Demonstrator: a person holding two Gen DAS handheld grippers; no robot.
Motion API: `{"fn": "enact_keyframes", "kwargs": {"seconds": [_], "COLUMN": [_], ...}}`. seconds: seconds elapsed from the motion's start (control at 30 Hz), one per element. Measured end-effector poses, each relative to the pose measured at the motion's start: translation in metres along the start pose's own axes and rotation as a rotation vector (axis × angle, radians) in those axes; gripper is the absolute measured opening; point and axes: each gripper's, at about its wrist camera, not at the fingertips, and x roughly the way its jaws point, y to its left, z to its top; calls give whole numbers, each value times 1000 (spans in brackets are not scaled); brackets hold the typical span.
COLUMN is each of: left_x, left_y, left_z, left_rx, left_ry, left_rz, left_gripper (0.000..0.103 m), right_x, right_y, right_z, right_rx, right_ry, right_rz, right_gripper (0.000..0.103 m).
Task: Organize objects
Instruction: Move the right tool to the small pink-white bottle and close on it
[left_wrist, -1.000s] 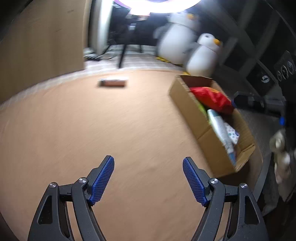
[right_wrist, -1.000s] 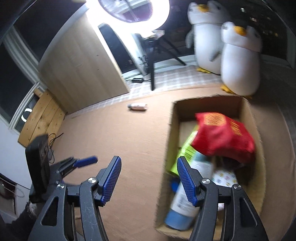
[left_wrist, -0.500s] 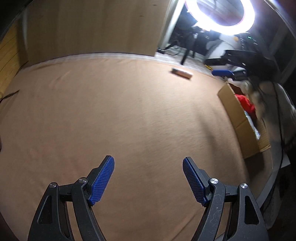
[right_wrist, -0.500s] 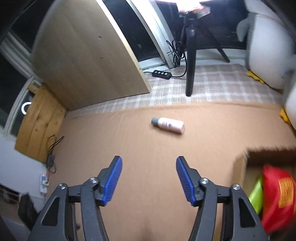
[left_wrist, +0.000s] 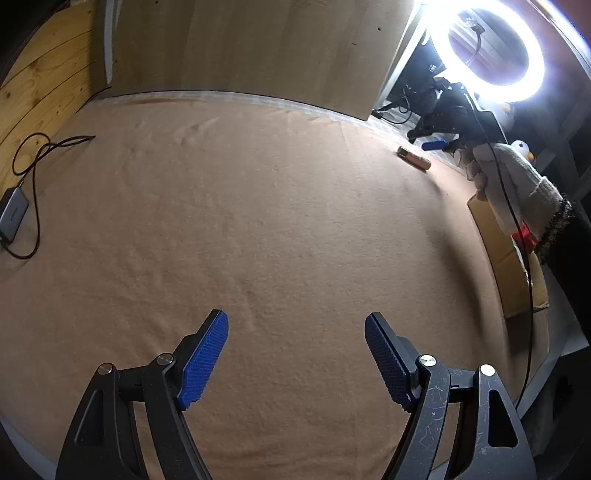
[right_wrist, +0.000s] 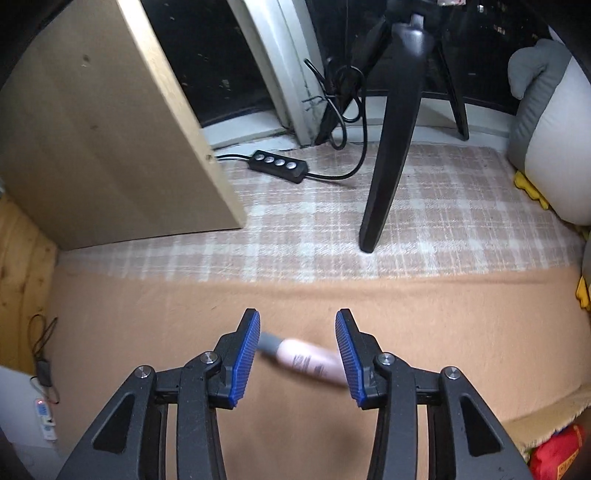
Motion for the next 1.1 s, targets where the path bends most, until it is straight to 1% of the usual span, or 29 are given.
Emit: {"fn": "enact_keyframes", "kwargs": {"seconds": [0.17, 0.33, 0.53, 0.67, 0.97, 1.1], "left_x": [1, 5, 5, 3, -1, -1], "left_y": [6, 2, -14, -26, -46, -51], "left_z": [-4, -2, 1, 1, -3, -5], "left_rx": [-7, -7, 26, 43, 77, 88], "left_ry": [10, 14, 13, 9, -1, 2], "left_rz": [-4, -21, -48, -67, -95, -103], "left_gripper": [79, 80, 80, 80, 80, 80], "right_x": [14, 19, 9, -1, -24, -30], "right_y": [-9, -8, 8, 13, 8, 6], "right_z": [0, -16, -50, -76, -131, -147], "right_rx": [21, 5, -88, -119, -89, -56], "right_ry": [38, 99, 131, 140, 158, 164], "right_rz": [-31, -16, -17, -13, 32, 61], "right_gripper": [38, 38, 38, 38, 38, 38]}}
